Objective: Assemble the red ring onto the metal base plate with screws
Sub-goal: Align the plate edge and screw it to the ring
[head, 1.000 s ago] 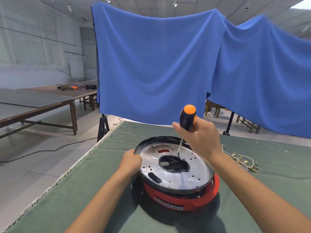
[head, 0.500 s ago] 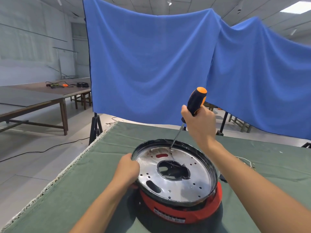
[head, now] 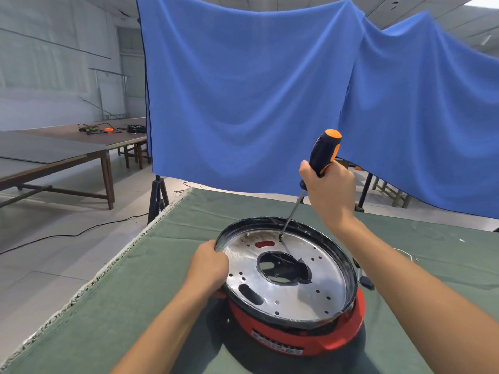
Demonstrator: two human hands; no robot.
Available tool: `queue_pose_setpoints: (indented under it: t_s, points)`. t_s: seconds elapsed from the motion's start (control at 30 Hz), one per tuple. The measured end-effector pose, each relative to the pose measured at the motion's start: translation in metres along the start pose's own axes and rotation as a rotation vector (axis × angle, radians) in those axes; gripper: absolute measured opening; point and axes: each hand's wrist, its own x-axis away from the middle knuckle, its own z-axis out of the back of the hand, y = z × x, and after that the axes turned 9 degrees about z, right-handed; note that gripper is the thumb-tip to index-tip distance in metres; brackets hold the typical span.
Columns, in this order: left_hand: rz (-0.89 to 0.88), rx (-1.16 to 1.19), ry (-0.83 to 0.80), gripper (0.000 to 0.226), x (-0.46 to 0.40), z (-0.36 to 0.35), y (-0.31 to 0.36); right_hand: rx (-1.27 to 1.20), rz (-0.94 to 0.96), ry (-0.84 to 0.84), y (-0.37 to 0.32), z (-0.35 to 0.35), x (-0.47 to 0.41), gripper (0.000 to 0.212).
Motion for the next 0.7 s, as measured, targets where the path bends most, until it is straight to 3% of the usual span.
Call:
queue_pose_setpoints:
  t_s: [0.7]
  points:
    - [0.002,-0.023,0.008,0.030,0.0013,0.0005,0.0009,0.000,0.048,0.074,0.0057,0.0023,0.0001,0.033]
